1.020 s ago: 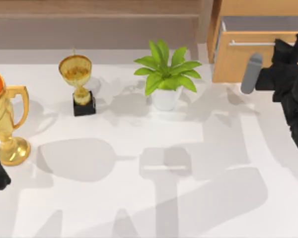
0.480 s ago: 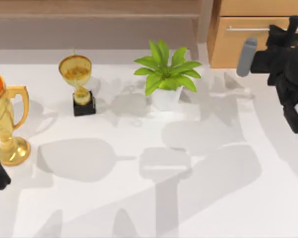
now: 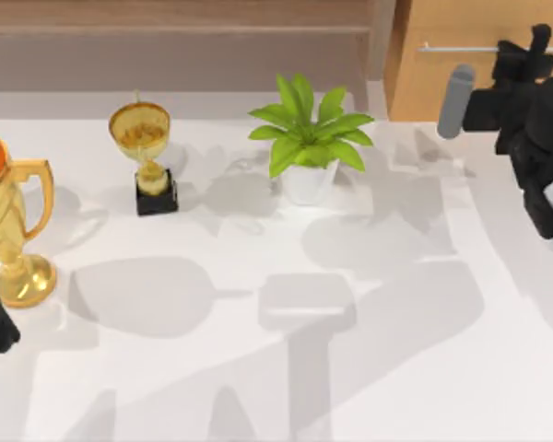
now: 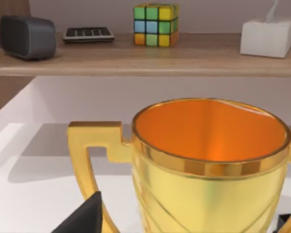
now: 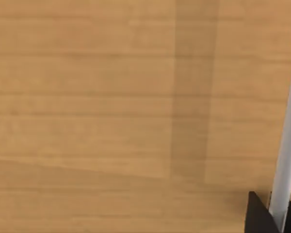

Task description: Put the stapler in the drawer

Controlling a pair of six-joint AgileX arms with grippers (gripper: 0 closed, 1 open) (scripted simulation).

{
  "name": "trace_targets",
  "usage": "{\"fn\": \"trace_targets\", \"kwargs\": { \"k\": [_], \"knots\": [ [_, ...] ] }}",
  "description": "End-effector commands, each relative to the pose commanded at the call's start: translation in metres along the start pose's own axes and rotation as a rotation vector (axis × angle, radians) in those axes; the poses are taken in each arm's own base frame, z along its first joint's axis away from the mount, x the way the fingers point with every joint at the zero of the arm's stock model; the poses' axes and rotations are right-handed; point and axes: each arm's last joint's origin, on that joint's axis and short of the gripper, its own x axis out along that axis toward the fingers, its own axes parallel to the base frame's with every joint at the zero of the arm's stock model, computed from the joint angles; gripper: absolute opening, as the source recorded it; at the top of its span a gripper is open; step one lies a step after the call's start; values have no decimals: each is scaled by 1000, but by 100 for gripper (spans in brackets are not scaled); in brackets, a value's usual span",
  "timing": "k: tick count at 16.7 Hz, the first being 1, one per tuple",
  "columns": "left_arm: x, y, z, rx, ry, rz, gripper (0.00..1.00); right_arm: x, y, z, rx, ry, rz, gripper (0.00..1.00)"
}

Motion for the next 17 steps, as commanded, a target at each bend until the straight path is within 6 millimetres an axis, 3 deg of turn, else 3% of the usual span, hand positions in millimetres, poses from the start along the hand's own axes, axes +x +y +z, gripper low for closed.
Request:
{"fn": "trace_targets", "kwargs": {
  "k": [12,17],
  "knots": [
    [0,0,0,0,0,0,100,0,0,0,0,0,0,98],
    [0,0,0,0,0,0,100,0,0,0,0,0,0,100]
  ]
}}
